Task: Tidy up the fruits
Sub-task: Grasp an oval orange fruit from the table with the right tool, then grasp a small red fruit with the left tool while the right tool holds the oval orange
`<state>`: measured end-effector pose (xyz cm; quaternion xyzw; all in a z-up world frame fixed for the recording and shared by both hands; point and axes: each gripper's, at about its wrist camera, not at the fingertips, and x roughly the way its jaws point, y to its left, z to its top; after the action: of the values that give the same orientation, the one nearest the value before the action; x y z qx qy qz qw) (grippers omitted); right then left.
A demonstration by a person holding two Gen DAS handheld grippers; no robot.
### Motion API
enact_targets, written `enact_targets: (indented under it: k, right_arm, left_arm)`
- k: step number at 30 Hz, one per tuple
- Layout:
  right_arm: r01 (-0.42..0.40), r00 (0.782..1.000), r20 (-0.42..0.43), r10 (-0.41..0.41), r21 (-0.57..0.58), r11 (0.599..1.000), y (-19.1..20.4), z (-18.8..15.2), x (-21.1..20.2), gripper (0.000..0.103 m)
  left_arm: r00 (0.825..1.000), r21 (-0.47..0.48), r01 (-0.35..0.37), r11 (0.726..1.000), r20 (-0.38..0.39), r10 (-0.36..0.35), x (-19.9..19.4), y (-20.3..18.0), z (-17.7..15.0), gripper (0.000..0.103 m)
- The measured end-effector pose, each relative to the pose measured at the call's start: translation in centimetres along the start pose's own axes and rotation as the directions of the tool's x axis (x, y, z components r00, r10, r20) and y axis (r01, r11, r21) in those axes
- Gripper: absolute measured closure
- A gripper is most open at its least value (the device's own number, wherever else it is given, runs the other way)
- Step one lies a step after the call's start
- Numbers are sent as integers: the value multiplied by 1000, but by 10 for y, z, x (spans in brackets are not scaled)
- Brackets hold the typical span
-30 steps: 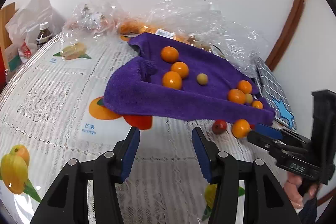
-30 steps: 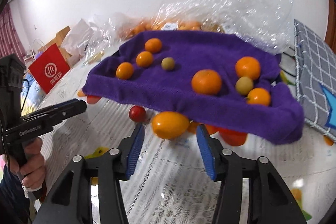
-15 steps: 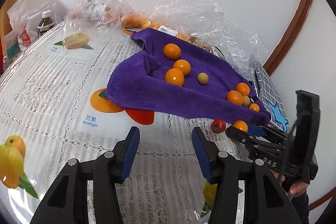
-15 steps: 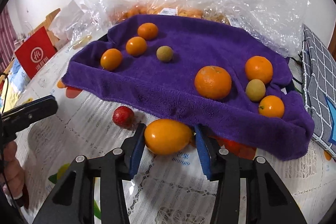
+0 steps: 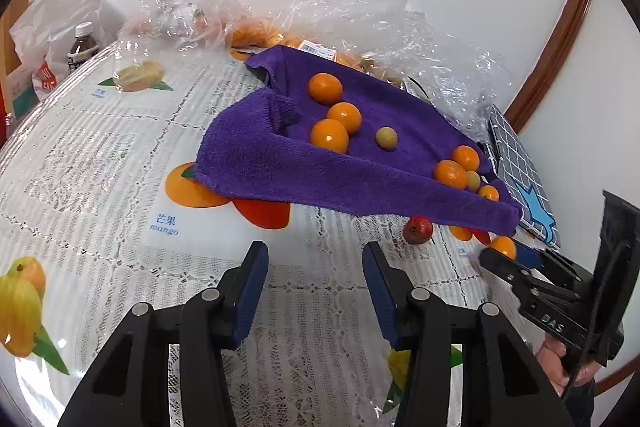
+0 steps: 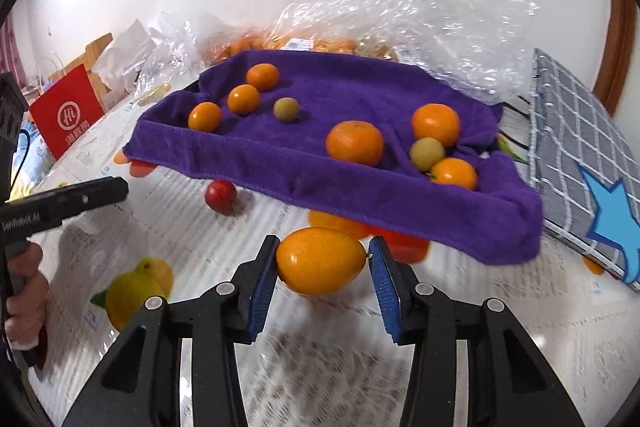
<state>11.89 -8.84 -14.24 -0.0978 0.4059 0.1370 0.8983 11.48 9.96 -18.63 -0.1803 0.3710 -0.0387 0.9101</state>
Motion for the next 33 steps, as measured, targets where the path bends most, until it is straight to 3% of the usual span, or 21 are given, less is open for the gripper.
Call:
enact_targets:
  k: [5,13,22,26,30,33]
  right_arm:
    - [17,1000,24,-17,2,1000,-7,-8,-11,58]
    - [10,999,39,-11,27,1000,-28,-23,-28,58]
    - [44,997,54,-50,121,992,-69,-35,-44,58]
    - [19,995,89,-35,176,984,-81,-39,-51,58]
    - [9,994,109,-34,221,975,-88,-40,-54,58]
    - [11,995,92,-32,221,975,-87,-39,-51,58]
  left_arm:
    - [1000,2,-1,1000,16,1,-6,-3,-3,57]
    - [1000,131,15,991,-8,-14,-2,-41,-6,59]
    - [1000,186,-7,983,-2,7,19,-70,7,59]
    - [996,167,15,986,-86,0,34,-67,1,59]
    - [996,131,60,990,-69,-51,30,-61,2,59]
    - [994,159,64,985,-96,-50,36,-69,1,60]
